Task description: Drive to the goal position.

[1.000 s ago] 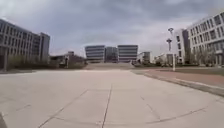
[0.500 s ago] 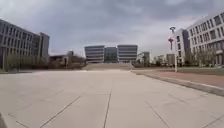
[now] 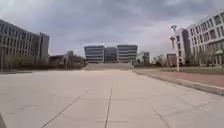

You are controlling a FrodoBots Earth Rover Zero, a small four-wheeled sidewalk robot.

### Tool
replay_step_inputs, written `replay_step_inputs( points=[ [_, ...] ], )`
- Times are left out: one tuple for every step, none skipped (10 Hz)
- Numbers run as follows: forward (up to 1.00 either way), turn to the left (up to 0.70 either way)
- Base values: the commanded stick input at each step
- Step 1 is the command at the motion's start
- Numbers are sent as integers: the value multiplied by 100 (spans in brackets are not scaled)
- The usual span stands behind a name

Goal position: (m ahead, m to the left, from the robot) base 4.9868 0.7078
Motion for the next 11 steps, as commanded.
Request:
replay_step_inputs(
  points=[
    [70, 0],
    [70, 0],
    [70, 0],
    [70, 0],
    [70, 0],
    [70, 0],
    [70, 0],
    [70, 0],
    [70, 0],
    [70, 0],
    [70, 0]
  ],
)
